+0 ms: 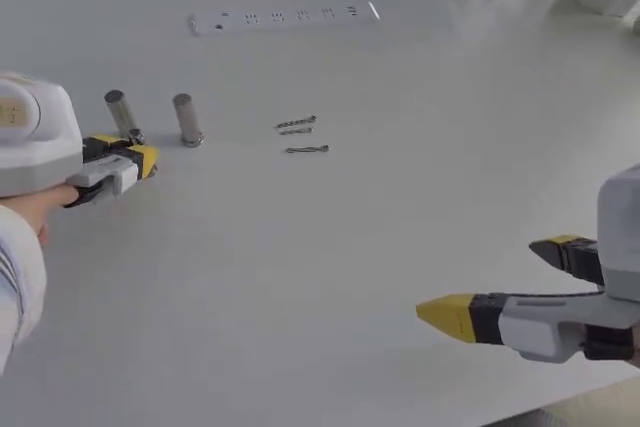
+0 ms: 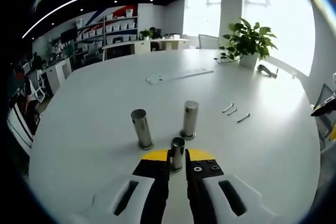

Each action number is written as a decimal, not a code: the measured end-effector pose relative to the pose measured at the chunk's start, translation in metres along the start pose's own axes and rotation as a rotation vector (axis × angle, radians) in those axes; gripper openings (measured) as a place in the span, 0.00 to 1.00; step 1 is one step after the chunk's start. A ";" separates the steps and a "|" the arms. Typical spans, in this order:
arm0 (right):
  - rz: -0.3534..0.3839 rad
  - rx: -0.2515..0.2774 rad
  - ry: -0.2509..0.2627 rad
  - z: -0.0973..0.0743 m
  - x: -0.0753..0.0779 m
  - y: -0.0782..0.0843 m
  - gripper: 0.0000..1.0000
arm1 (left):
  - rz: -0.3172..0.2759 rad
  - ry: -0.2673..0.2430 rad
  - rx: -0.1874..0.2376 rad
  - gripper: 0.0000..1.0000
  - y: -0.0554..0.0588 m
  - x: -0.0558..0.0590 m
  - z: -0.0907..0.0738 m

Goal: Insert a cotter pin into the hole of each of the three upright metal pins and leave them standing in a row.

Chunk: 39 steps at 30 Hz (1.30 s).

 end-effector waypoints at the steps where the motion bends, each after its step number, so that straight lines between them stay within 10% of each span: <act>1: 0.001 0.000 0.000 0.000 0.000 0.000 0.92 | 0.000 0.000 0.000 0.06 0.000 0.000 0.000; 19: -0.018 0.006 -0.011 0.000 -0.003 0.000 0.91 | 0.014 -0.078 -0.008 0.05 -0.002 0.001 -0.013; 39: -0.066 0.089 -0.071 -0.008 -0.020 -0.015 0.98 | -0.063 -0.067 -0.006 0.05 0.012 0.052 -0.046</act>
Point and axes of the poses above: the centre of the closed fingertips' face, and the gripper's own axes: z roughly forward along the fingers, x roughly to its right, y roughly out of its underside, the point moved 2 cm from there along -z, roughly backward along the fingers, and after that the axes turned 7 degrees about -x, right-handed, at the moved point
